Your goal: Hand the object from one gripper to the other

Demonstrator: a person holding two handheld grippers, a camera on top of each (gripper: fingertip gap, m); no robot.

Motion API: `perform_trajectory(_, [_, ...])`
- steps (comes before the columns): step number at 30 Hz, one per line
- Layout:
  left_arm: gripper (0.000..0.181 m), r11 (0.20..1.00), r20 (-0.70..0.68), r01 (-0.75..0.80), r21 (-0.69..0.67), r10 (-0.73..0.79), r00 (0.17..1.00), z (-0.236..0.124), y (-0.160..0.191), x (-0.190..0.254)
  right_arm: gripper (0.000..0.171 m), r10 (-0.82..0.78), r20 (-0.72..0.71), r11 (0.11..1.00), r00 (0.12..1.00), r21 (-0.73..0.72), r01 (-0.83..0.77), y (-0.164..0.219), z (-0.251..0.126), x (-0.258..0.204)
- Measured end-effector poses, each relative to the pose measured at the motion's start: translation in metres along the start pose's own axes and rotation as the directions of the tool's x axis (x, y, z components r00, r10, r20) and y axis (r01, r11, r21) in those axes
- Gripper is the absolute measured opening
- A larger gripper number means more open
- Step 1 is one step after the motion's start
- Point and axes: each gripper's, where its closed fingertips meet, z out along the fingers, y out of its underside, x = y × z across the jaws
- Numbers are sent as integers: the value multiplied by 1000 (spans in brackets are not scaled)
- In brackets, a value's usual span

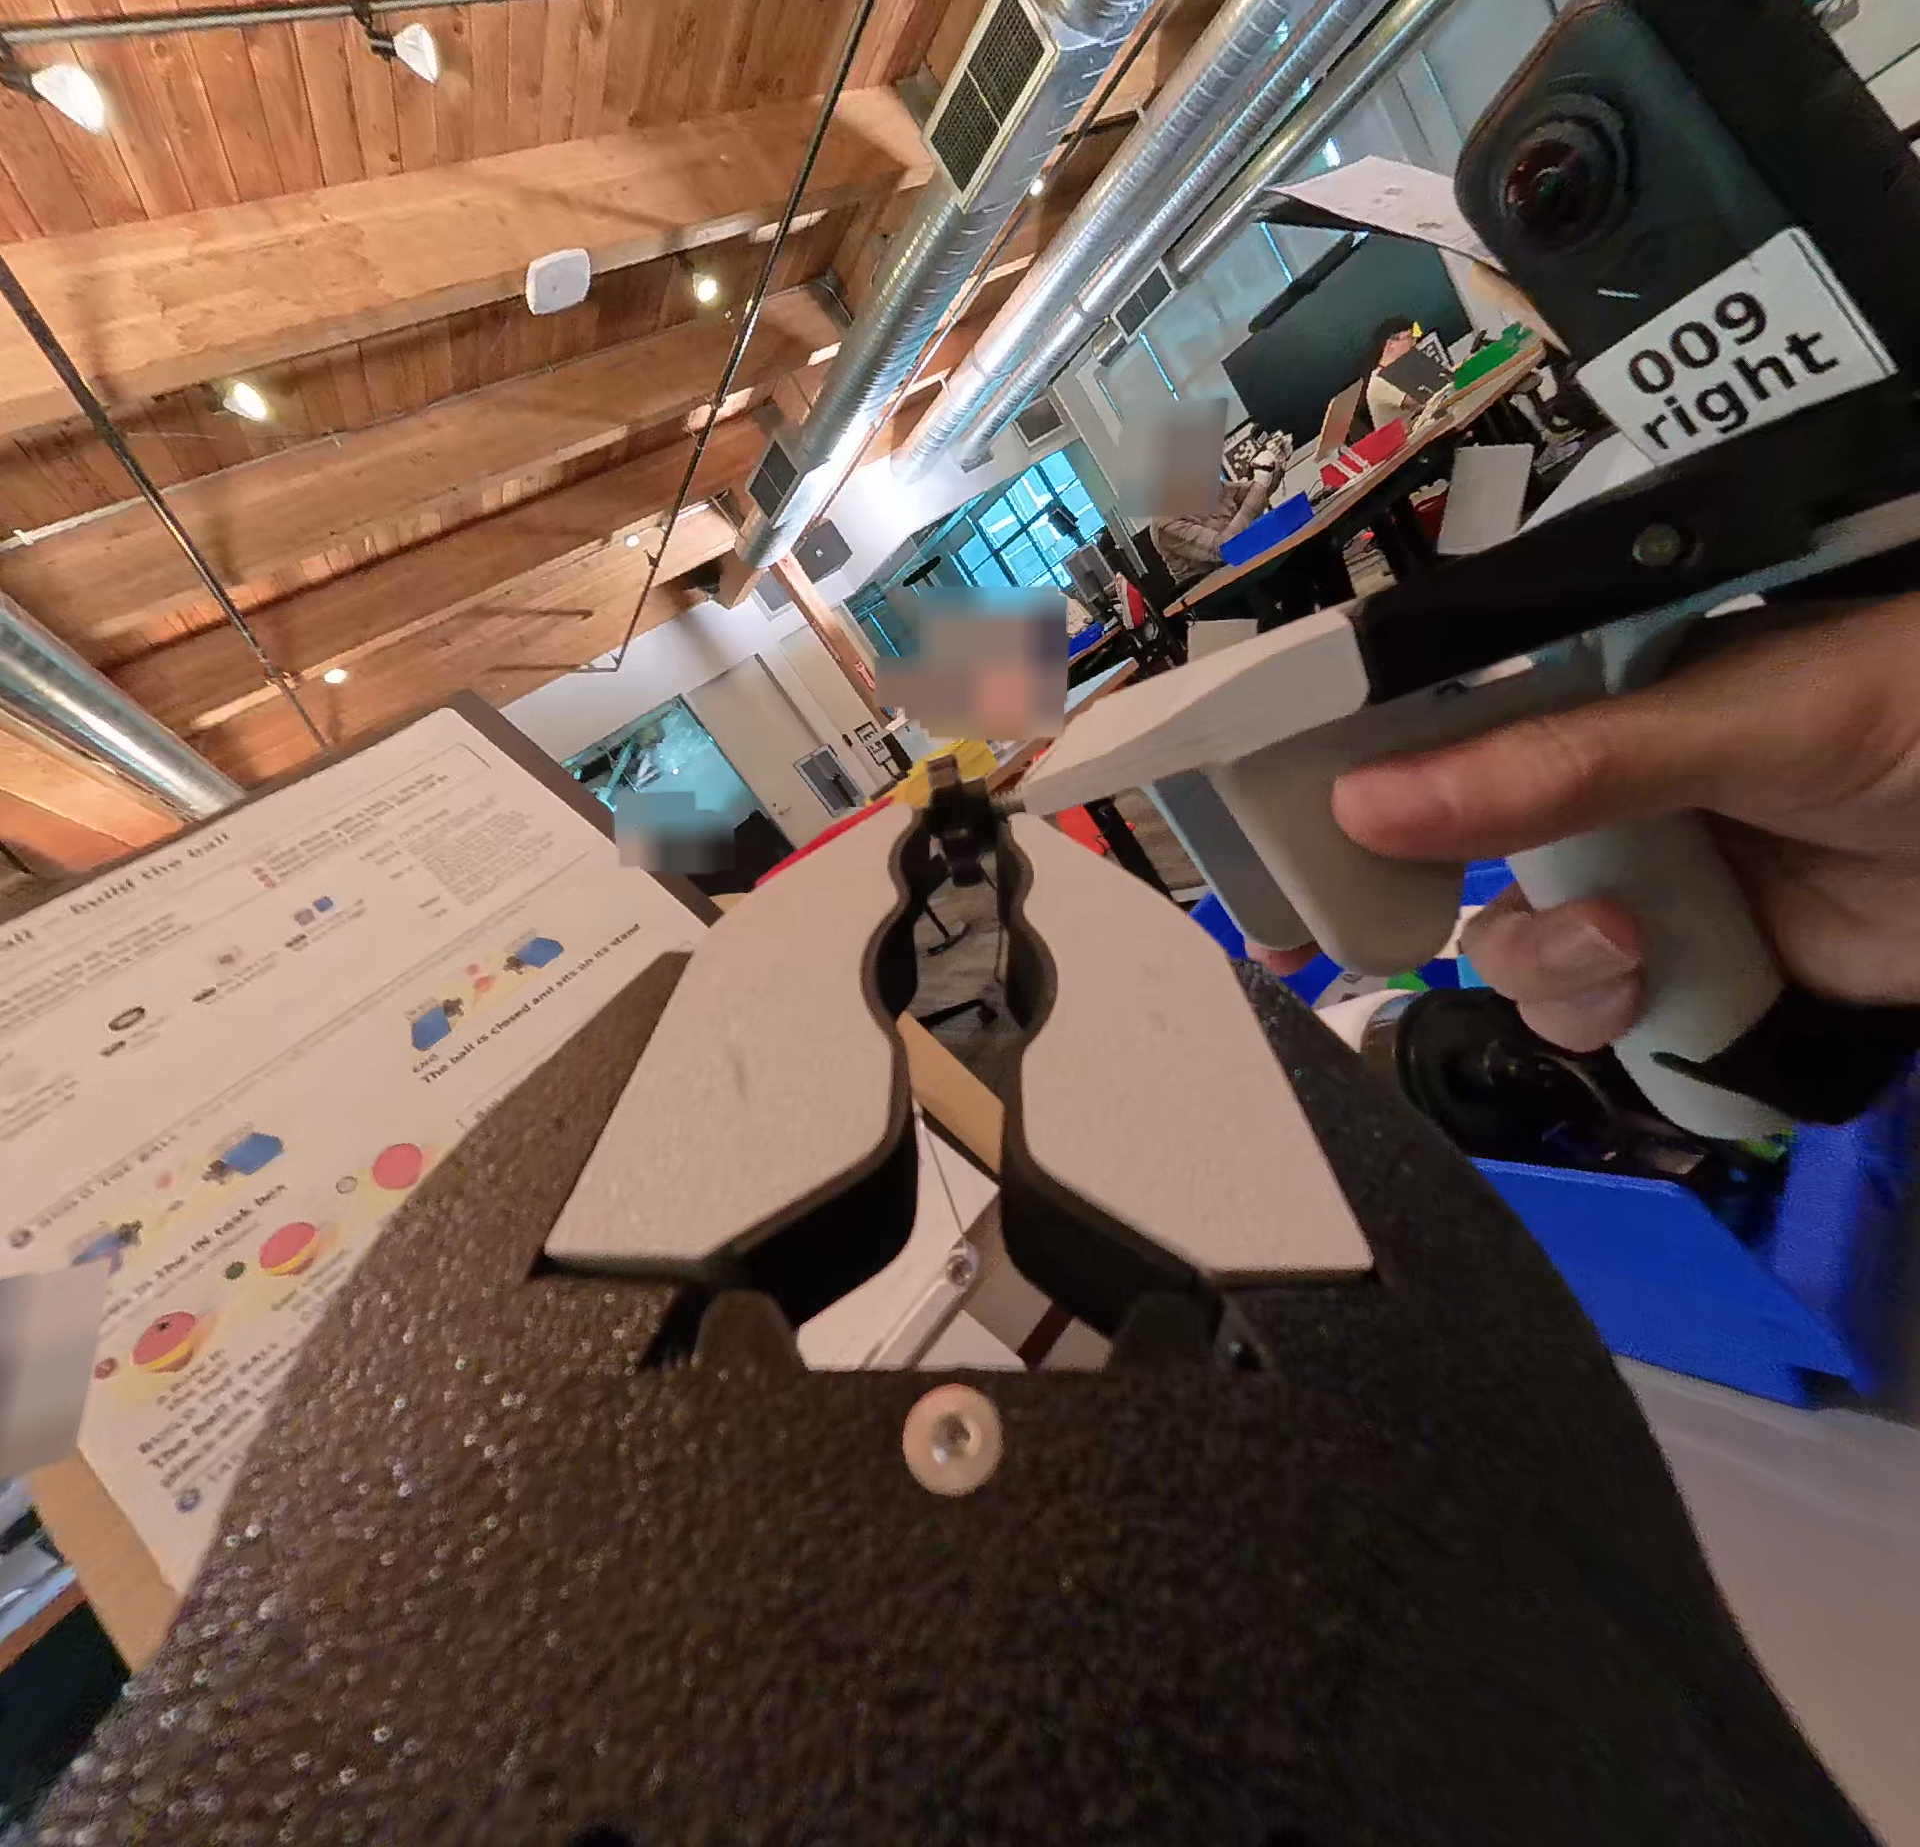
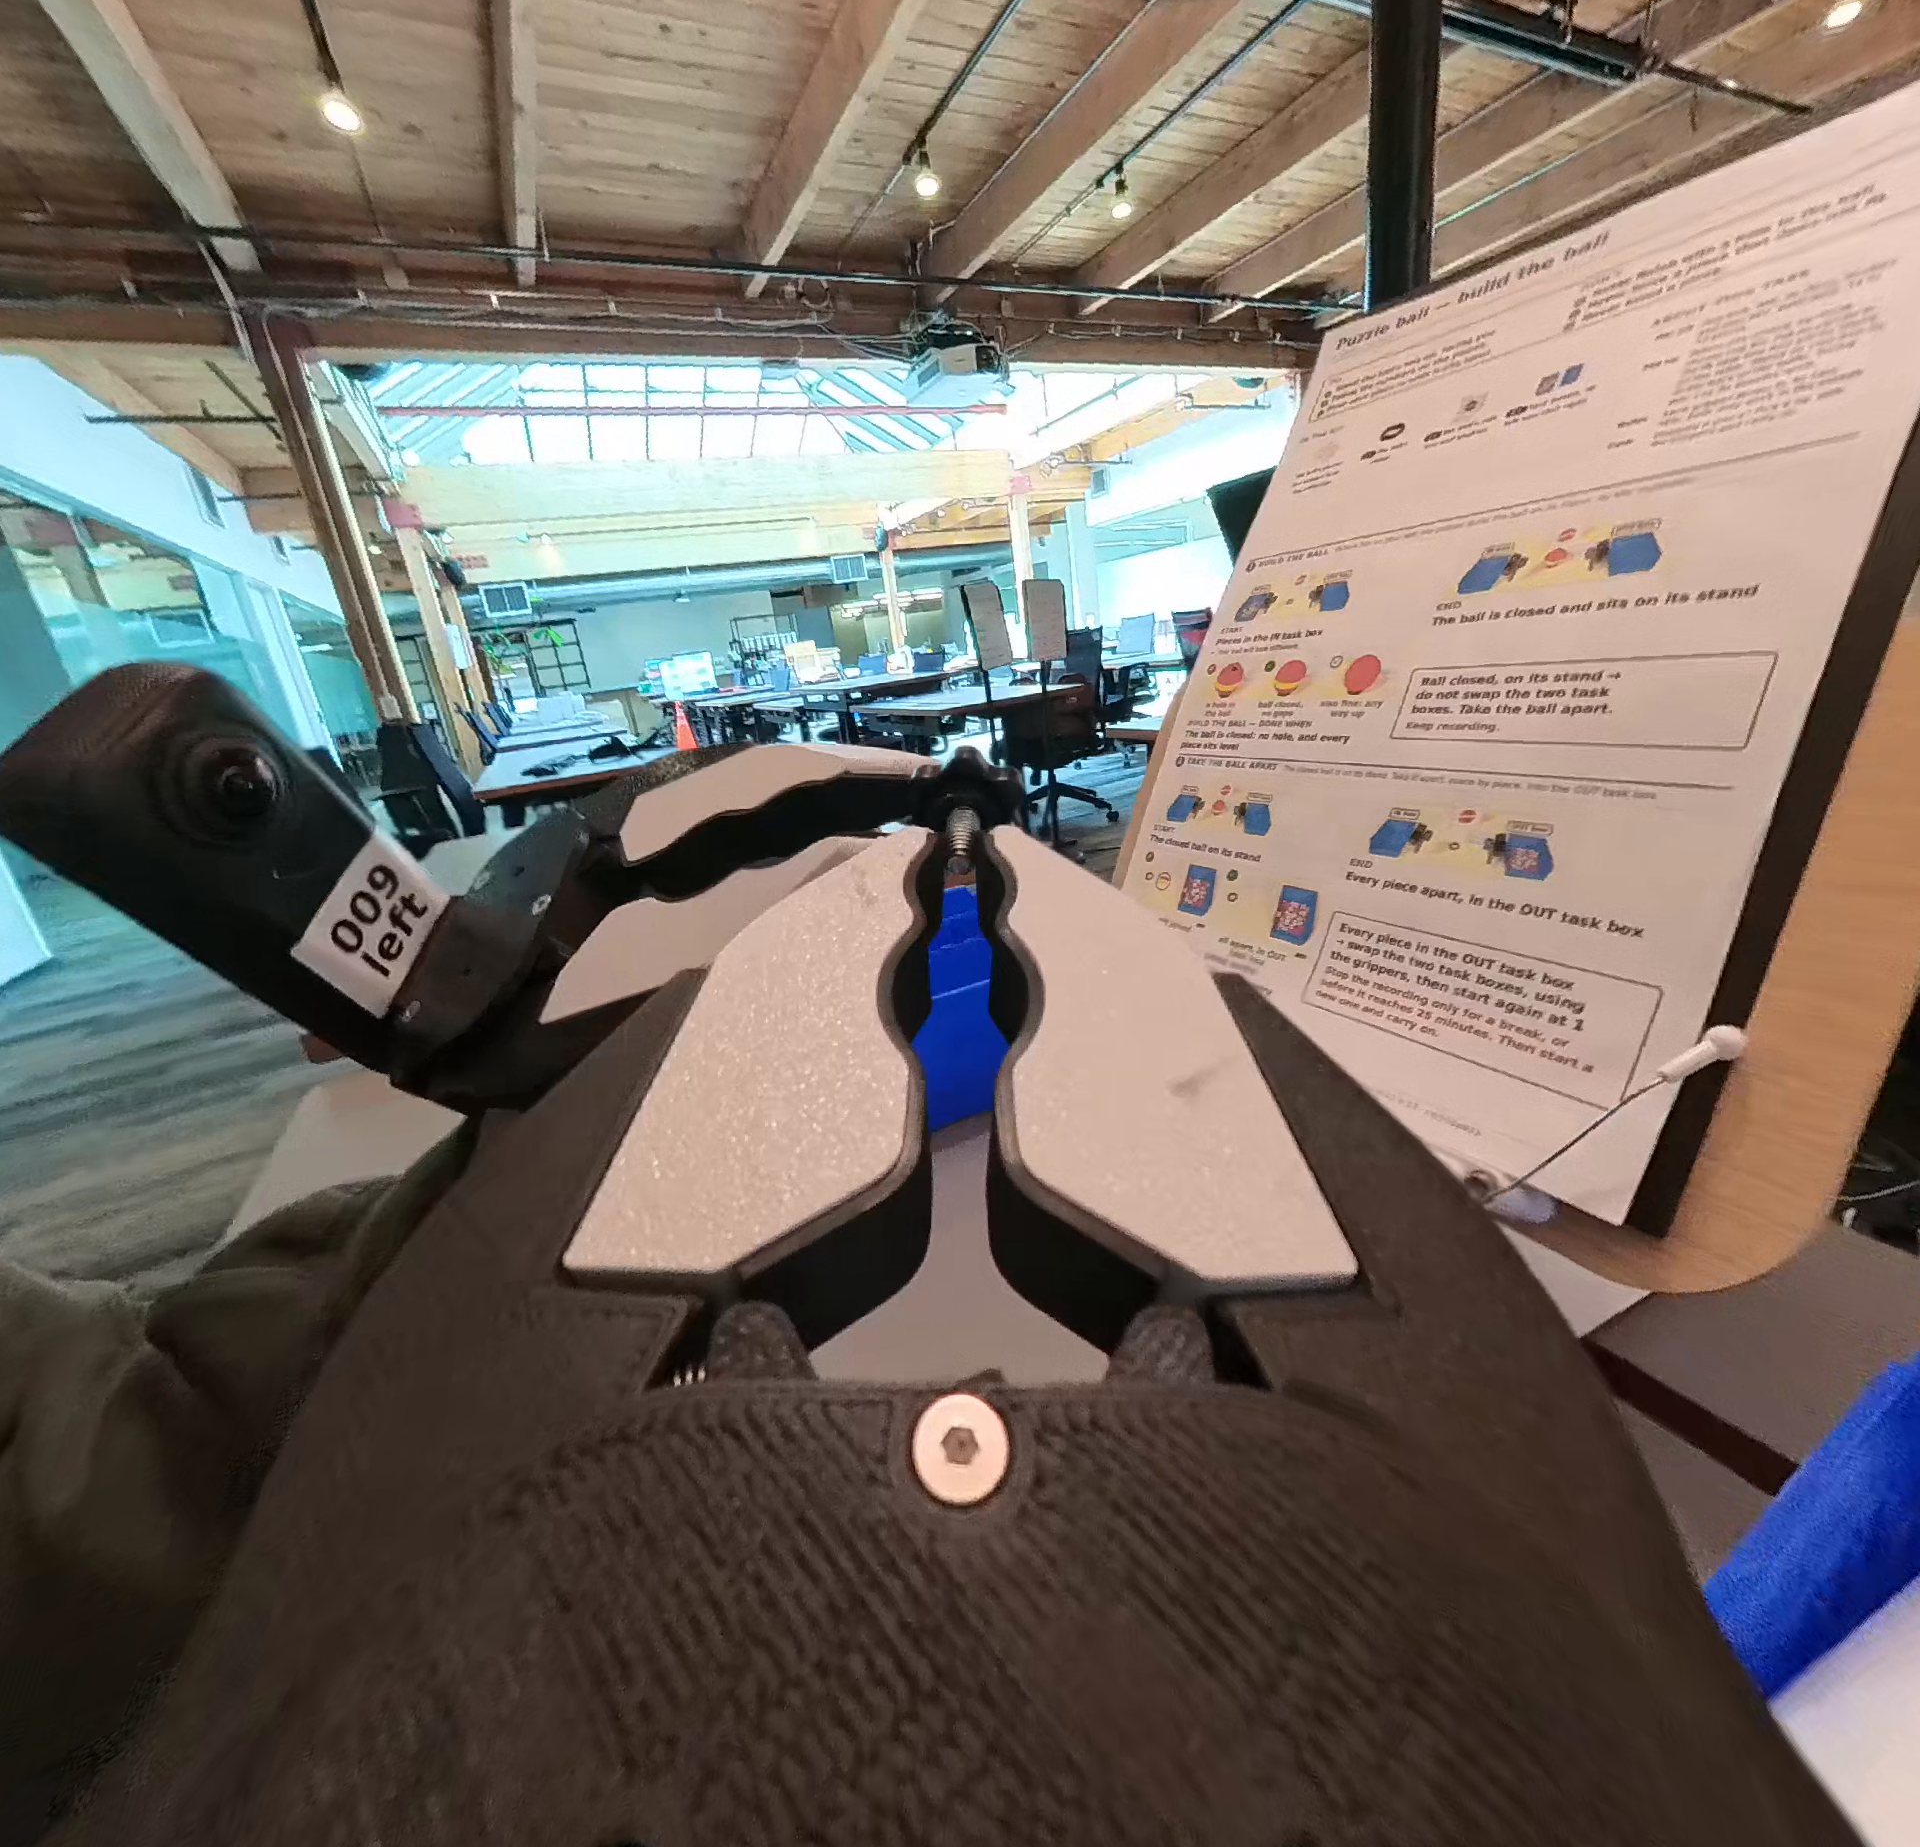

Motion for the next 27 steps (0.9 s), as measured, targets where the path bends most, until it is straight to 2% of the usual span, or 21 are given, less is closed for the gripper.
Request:
perform_trajectory(1, [12,1000,-9,21,-5,-21,1000,0,1,0,6,-28,0,1000,1000,-3,28,0,0,0])
perform_trajectory(3, [18,997,-52,77,-31,-79,996,1,4,4,5,-98,0,995,995,-24,98,3,-2,1])
perform_trajectory(5, [25,985,-121,166,-55,-172,978,0,5,9,5,-235,7,972,972,-25,236,2,-6,0])
perform_trajectory(8, [34,910,-242,392,-136,-415,877,-6,6,14,6,-477,45,876,878,-52,479,4,-14,-7])
perform_trajectory(10, [43,791,-366,564,-236,-610,703,-14,3,25,6,-647,104,755,755,-48,654,12,-19,-15])
perform_trajectory(13, [45,556,-507,722,-412,-798,326,-32,-5,37,6,-830,171,535,531,-28,845,25,-26,-26])
perform_trajectory(15, [45,457,-526,721,-521,-837,151,-41,-2,43,6,-856,213,478,471,-22,878,31,-27,-33])
perform_trajectory(16, [45,434,-532,707,-558,-841,97,-45,0,45,5,-860,217,473,462,-1,881,29,-27,-37])
perform_trajectory(19, [45,422,-545,675,-605,-838,35,-52,4,51,5,-854,248,484,457,55,873,28,-26,-51])
perform_trajectory(23, [43,423,-571,664,-617,-821,-7,-57,1,54,5,-860,280,456,427,44,889,36,-24,-54])
perform_trajectory(27, [28,420,-582,673,-608,-813,-19,-59,-2,51,5,-856,301,445,420,17,895,43,-23,-51])
